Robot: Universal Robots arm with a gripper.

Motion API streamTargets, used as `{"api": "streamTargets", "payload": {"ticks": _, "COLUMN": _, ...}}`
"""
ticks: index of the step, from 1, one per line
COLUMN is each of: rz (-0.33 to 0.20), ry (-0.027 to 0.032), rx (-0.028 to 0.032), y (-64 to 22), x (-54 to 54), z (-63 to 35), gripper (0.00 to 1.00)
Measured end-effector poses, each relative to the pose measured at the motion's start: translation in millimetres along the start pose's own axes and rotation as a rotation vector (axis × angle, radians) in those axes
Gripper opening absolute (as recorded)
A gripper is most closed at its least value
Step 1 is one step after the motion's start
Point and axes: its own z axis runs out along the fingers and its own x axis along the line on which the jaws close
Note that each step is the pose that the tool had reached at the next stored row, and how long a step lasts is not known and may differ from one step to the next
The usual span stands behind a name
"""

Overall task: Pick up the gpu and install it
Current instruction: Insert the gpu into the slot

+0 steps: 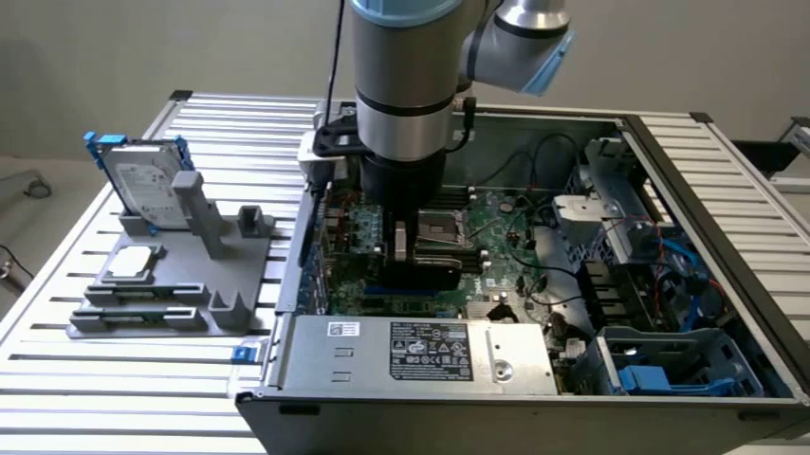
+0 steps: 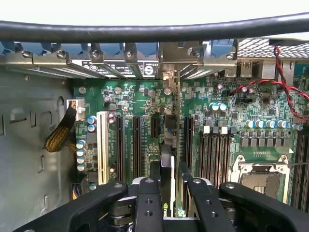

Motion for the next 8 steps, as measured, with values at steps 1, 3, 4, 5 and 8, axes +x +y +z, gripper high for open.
{"api": "streamTargets", "payload": {"ticks": 1, "rz": 0.000, "ry": -0.0003, "rx": 0.0000, "y": -0.3, "x": 0.1, "z": 0.1, "gripper": 0.26}}
{"api": "streamTargets", "payload": {"ticks": 3, "rz": 0.000, "ry": -0.0015, "rx": -0.0001, "y": -1.1, "x": 0.3, "z": 0.3, "gripper": 0.26}}
{"api": "streamTargets", "payload": {"ticks": 4, "rz": 0.001, "ry": -0.0030, "rx": 0.0001, "y": -1.9, "x": 0.2, "z": 0.5, "gripper": 0.26}}
{"api": "streamTargets", "payload": {"ticks": 5, "rz": 0.002, "ry": -0.0041, "rx": 0.0001, "y": -2.4, "x": 0.3, "z": 0.6, "gripper": 0.26}}
{"api": "streamTargets", "payload": {"ticks": 8, "rz": 0.007, "ry": -0.0068, "rx": 0.0004, "y": -2.5, "x": 0.3, "z": 1.5, "gripper": 0.26}}
